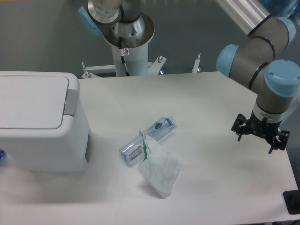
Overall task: Open the trash can
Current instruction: 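Move the open gripper from its start pose toward the table center, then move the gripper over the trash can lid's front edge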
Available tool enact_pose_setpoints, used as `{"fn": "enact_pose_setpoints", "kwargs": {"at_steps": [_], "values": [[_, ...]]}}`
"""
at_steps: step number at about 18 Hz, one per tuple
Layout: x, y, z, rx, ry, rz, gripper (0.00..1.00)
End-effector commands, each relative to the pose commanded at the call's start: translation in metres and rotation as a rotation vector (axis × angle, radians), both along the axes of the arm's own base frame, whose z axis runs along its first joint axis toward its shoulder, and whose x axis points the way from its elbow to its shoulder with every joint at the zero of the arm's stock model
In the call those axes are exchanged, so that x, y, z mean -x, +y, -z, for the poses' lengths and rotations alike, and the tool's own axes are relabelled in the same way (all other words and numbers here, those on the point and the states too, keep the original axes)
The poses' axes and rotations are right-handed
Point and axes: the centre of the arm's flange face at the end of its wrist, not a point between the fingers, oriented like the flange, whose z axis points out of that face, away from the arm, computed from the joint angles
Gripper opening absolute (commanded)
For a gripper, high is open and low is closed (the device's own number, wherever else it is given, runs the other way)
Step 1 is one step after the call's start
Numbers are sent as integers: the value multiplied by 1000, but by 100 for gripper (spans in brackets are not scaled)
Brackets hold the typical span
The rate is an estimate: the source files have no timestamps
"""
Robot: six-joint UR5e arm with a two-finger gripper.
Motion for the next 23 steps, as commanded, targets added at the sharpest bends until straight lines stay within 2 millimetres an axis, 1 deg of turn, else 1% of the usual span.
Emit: {"fn": "enact_pose_setpoints", "kwargs": {"at_steps": [3,5,7,8,10,11,12,13,14,15,16,18,21,23], "values": [[0,0,-1,-4,0,2,100],[-2,1,-7,-7,7,4,100],[-5,1,-4,-5,-2,6,100],[-11,0,2,0,-15,-1,100],[-24,-4,4,8,-27,-17,100],[-30,-2,5,9,-32,-18,100],[-38,-3,-8,3,-21,-43,100],[-49,-4,-8,-4,-36,-87,100],[-63,0,1,-2,-56,-117,100],[-71,2,-1,-4,-57,-130,100],[-73,3,-5,-11,-55,-138,100],[-84,1,-4,-2,-96,-153,100],[-110,2,-30,-26,-189,-189,100],[-132,7,-56,-57,-256,-198,100]]}}
